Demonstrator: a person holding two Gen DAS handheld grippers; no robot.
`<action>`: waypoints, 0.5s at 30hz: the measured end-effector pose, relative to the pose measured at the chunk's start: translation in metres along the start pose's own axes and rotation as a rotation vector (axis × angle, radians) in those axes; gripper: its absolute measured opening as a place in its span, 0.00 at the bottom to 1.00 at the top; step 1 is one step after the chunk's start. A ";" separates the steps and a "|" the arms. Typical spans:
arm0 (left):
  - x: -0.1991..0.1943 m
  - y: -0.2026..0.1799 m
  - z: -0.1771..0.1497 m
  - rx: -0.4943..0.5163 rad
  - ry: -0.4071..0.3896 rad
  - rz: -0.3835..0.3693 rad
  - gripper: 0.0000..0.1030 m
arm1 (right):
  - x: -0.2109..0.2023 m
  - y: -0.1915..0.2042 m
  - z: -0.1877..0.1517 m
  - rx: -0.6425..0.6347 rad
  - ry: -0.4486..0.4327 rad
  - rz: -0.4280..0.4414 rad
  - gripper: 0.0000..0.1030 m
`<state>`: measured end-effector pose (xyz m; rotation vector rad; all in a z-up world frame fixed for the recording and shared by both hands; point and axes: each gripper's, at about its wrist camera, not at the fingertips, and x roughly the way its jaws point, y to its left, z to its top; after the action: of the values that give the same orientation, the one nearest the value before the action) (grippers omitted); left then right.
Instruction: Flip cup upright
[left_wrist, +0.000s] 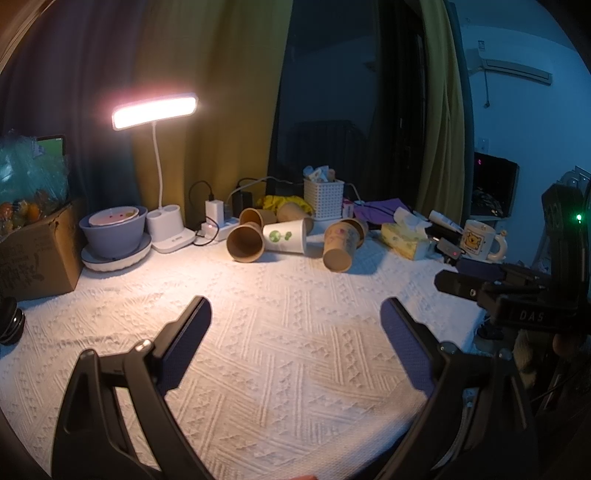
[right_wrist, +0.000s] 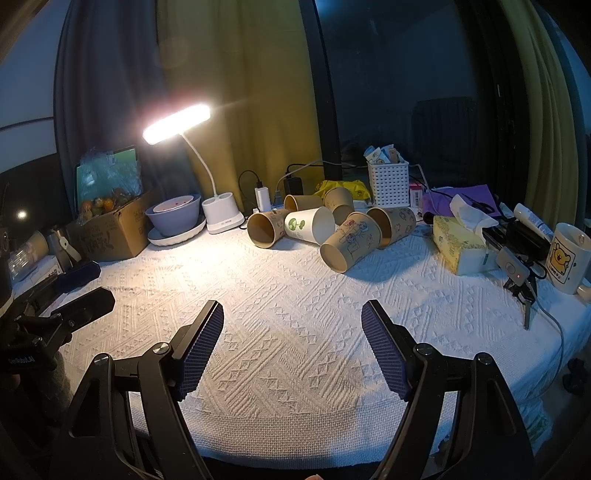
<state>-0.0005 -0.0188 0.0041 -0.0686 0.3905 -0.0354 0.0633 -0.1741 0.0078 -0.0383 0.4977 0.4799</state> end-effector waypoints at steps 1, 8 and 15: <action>0.000 0.001 0.000 0.001 0.000 0.000 0.91 | 0.000 0.001 0.000 0.000 -0.001 0.000 0.78; 0.000 0.001 0.000 0.001 -0.001 0.000 0.91 | 0.000 0.001 0.000 -0.001 0.000 0.000 0.78; 0.001 0.002 0.000 0.001 0.001 -0.002 0.91 | 0.001 -0.002 0.000 0.002 0.001 0.000 0.78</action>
<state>0.0003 -0.0171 0.0042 -0.0681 0.3912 -0.0376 0.0644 -0.1753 0.0073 -0.0370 0.4991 0.4795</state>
